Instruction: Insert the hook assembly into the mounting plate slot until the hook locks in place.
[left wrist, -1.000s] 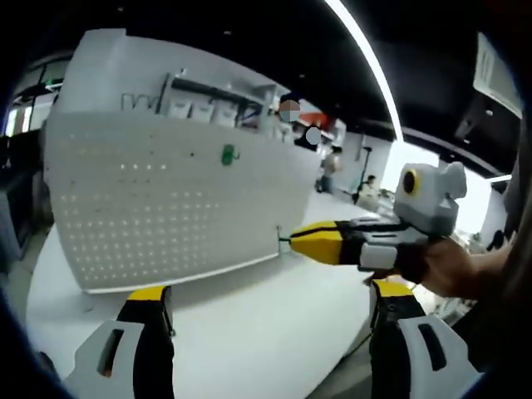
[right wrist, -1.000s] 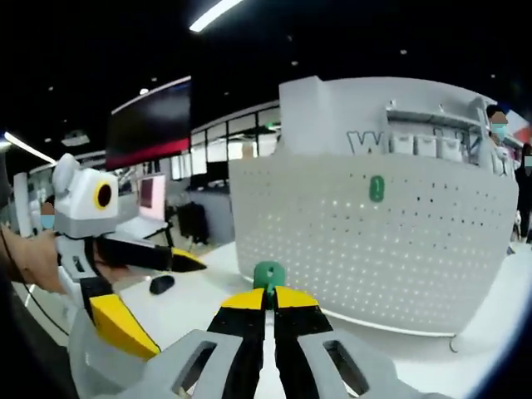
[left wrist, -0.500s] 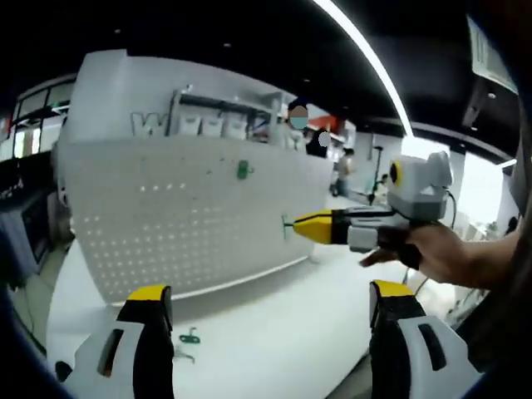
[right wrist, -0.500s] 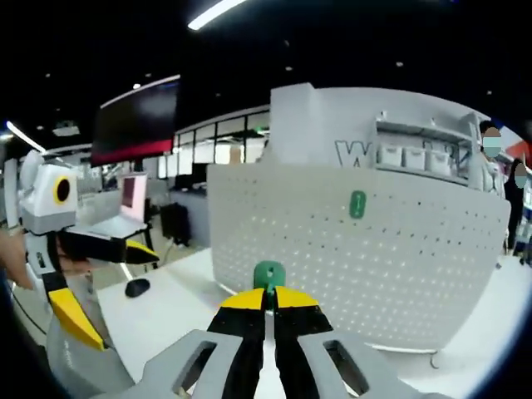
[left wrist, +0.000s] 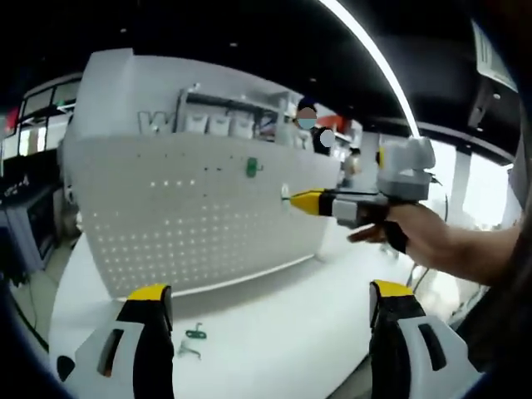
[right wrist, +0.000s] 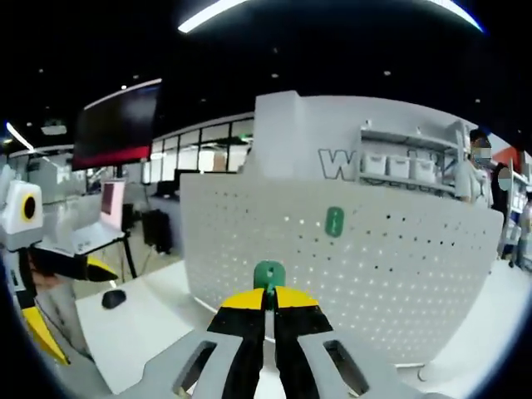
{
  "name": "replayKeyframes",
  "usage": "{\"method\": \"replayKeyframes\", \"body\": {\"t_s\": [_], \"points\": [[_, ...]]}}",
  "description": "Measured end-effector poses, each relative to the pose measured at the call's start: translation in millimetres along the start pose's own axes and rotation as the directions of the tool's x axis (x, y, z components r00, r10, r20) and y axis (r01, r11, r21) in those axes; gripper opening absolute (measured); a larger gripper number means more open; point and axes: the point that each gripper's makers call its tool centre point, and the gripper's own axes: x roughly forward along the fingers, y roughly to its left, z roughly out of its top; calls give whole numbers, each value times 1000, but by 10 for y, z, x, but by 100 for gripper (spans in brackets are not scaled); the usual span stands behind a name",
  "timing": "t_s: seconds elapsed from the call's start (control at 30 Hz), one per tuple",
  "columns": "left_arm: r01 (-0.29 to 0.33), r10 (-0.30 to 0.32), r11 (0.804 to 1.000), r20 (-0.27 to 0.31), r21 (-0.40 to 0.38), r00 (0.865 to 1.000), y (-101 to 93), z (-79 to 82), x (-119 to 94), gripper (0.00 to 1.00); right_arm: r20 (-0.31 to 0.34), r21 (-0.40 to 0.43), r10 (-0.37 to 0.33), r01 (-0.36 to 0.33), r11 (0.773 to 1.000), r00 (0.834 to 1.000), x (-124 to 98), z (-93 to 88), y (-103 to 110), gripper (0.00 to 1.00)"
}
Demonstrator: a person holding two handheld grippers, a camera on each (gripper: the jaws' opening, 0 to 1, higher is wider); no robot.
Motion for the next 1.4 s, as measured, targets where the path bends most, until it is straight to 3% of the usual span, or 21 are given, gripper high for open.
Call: {"method": "replayKeyframes", "body": {"t_s": [0.33, 0.63, 1.0, 1.4], "points": [[-19, 19, 1000, -6, -14, 1000, 119, -15, 9, 100, 49, -44, -78, 80, 996, 996, 83, 201, -295, 0], [-43, 43, 999, 2, -10, 999, 191, -13, 16, 100, 70, -35, -114, 117, 993, 991, 205, 285, -517, 0], [-43, 43, 999, -15, -19, 999, 219, -38, 30, 100, 115, -11, -213, 215, 976, 970, 303, 399, -902, 0], [-57, 56, 998, -21, -36, 998, 247, -85, 17, 100, 137, -20, -258, 263, 965, 956, 400, 422, -1111, 0]]}}
